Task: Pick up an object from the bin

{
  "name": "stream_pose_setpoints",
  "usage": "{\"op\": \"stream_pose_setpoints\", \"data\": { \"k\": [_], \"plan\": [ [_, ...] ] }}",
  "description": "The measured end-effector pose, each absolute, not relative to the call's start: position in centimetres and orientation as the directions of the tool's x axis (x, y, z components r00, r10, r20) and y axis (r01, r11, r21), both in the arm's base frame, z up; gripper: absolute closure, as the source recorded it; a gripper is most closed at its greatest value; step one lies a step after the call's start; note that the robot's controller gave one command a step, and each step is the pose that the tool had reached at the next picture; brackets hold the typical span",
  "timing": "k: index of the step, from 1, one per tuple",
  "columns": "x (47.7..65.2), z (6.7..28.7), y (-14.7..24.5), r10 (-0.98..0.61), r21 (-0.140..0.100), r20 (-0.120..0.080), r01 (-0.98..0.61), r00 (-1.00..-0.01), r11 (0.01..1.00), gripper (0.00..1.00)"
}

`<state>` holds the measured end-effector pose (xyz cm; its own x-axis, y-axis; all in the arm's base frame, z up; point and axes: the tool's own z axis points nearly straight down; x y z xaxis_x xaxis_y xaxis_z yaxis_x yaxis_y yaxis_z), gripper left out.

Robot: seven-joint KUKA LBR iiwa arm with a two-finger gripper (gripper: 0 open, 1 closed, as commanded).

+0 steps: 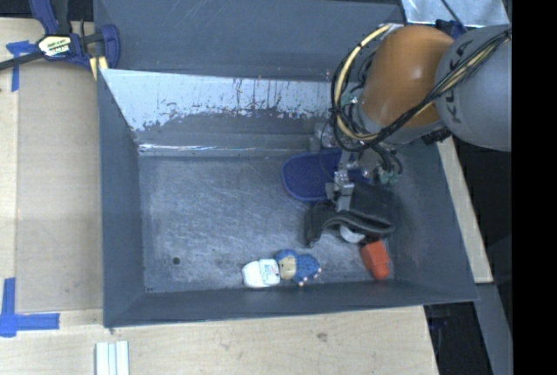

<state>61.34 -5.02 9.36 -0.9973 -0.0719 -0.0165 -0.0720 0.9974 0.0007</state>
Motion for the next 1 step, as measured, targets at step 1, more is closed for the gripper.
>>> {"op": "stream_pose_setpoints", "data": {
  "k": [1],
  "plan": [
    [61.14,8.98,-4.50,-0.350,-0.002,-0.029,-0.350,-0.936,0.937,0.00]
  ]
}}
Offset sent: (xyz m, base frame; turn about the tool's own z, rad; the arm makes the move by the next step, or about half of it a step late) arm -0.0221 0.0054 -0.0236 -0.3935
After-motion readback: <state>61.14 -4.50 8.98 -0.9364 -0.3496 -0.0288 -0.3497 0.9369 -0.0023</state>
